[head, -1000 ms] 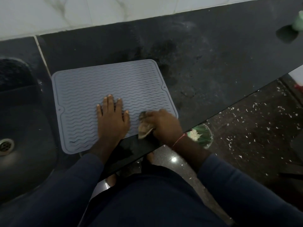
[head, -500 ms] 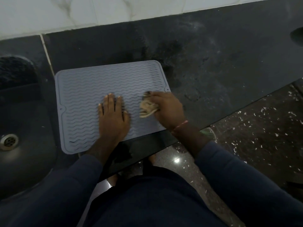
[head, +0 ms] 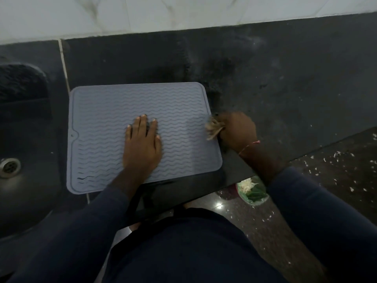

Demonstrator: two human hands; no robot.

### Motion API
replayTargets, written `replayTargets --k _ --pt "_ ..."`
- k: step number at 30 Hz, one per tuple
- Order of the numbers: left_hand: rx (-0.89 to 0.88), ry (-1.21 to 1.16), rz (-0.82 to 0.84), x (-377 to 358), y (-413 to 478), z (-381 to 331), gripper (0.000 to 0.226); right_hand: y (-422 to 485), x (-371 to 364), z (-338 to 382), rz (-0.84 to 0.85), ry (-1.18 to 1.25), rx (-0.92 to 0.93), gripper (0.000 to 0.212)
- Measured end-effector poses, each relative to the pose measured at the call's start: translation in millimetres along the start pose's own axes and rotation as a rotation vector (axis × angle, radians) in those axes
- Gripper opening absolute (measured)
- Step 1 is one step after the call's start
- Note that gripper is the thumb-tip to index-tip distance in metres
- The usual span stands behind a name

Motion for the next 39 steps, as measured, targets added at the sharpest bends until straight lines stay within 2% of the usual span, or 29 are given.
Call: replayTargets --k 2,5,8,10,13,15,18,21,24,28,30,32,34,36,37,39 --pt "0.006 0.0 0.019 -0.1 -0.8 -0.2 0.056 12.0 -13.3 29.0 0.003 0.124 0.173 0.034" --pt "0.018 -0.017 0.026 0.4 -0.3 0.4 0.059 12.9 -38.3 49.4 0.169 0.11 0.303 0.041" --pt "0.012 -0.008 0.042 0.3 -0.7 0.9 0.061 -6.1 -29.3 15.2 0.049 0.081 0.354 0.046" --pt "0.003 -0.016 0.034 -0.8 -1.0 0.4 0.061 -22.3 -13.3 -9.4 0.002 0.02 0.327 0.03" --pt "0.02 -0.012 0.029 -0.1 -1.9 0.2 0.062 -18.1 2.4 -15.6 0.189 -0.104 0.136 0.018" --pt "0.042 -0.014 0.023 3.2 0.5 -6.6 0.06 0.7 12.6 -10.8 0.24 -0.098 0.111 0.019" --pt "-0.079 -0.057 0.024 6.0 7.2 -42.7 0.055 17.4 22.1 -6.4 0.179 -0.026 0.203 0.021" --pt "-0.234 -0.083 0.145 -8.5 4.0 -86.5 0.056 8.1 10.8 -11.4 0.304 -0.109 0.351 0.027" --pt "-0.265 0.044 0.142 -26.6 -5.2 -95.4 0.055 -21.0 0.7 -22.5 0.385 -0.119 0.425 0.026" --pt "-0.272 0.036 0.114 -27.0 -5.4 -92.1 0.056 -57.4 11.7 -14.8 0.476 -0.046 0.514 0.031" --pt "-0.298 0.033 0.124 -24.4 -5.8 -94.0 0.056 -60.3 18.0 -8.6 0.51 -0.017 0.501 0.025" --pt "-0.372 0.042 0.142 -24.1 -6.3 -93.3 0.055 -49.7 27.6 -9.6 0.548 0.008 0.413 0.023" --pt "-0.447 0.071 0.143 -26.5 -9.9 -94.1 0.056 -30.9 34.4 -16.2 0.488 0.011 0.326 0.024" --pt "-0.428 0.09 0.141 -30.4 -14.2 -100.6 0.059 -8.1 36.0 -20.3 0.363 -0.006 0.3 0.028" --pt "-0.393 0.097 0.148 -32.7 -18.3 -105.7 0.061 1.9 34.4 -20.0 0.332 -0.024 0.328 0.029" --pt "-0.335 0.11 0.144 -35.9 -27.7 -114.5 0.063 13.9 27.0 -16.4 0.383 -0.11 0.416 0.027"
Point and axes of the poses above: each hand's wrist, its own y-axis towards the middle knuckle, its own x-axis out of the back of the hand, z = x × y, the point moved 1 cm from there along y, towards the middle knuckle, and after that the axes turned 14 degrees about x, right-handed, at the moved point
